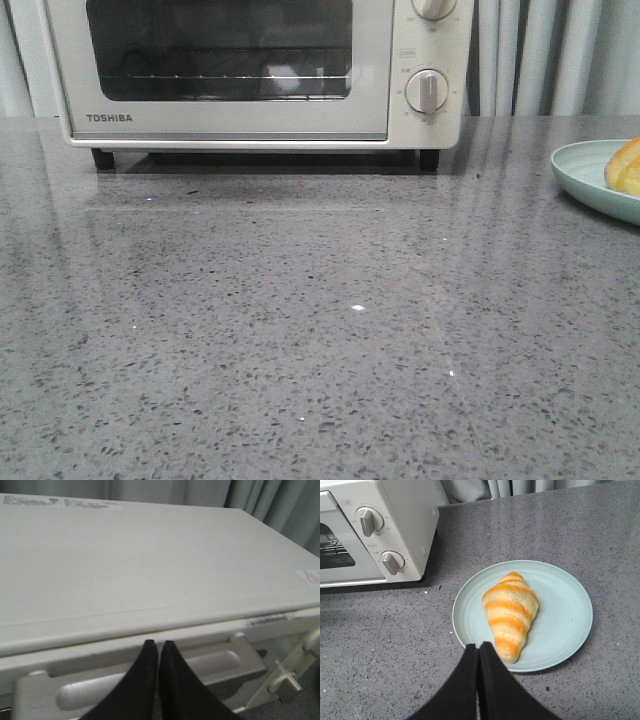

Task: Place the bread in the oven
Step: 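Pull the oven door down and open with the left gripper, then move the right gripper above the bread roll on the blue plate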

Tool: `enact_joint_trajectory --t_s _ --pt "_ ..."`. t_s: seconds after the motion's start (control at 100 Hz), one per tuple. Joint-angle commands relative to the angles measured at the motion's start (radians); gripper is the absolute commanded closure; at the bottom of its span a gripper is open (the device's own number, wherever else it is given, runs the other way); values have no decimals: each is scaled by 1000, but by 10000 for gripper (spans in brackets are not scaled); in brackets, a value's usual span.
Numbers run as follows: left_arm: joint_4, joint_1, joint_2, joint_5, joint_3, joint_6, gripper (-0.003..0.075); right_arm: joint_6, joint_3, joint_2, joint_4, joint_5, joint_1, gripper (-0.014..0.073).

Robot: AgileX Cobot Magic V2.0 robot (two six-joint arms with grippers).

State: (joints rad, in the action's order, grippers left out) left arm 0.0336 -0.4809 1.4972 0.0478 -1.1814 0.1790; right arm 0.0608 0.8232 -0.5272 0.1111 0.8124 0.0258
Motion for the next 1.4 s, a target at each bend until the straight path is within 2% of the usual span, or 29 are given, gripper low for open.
enact_joint_trajectory --t_s 0.0,0.2,0.41,0.78,1.0,1.28,1.33,1.39 --pt "10 -19 -49 54 14 4 741 -5 32 -13 5 -67 2 661" --pt "60 -20 -183 54 190 4 741 -5 32 -13 5 -63 2 661" --pt "174 -40 -457 93 382 4 741 -5 32 -11 5 -17 2 661" --pt "170 -52 -954 212 411 4 741 -5 37 -35 5 61 2 661" --pt "164 -52 -1107 259 411 3 741 -5 87 -232 5 76 2 661" --pt "159 -52 -1134 360 411 3 741 -7 242 -568 -19 81 2 659" --pt "159 -52 -1134 367 411 3 741 -7 282 -624 -21 95 2 644" --pt "159 -52 -1134 369 411 3 741 -7 336 -681 -21 119 2 581"
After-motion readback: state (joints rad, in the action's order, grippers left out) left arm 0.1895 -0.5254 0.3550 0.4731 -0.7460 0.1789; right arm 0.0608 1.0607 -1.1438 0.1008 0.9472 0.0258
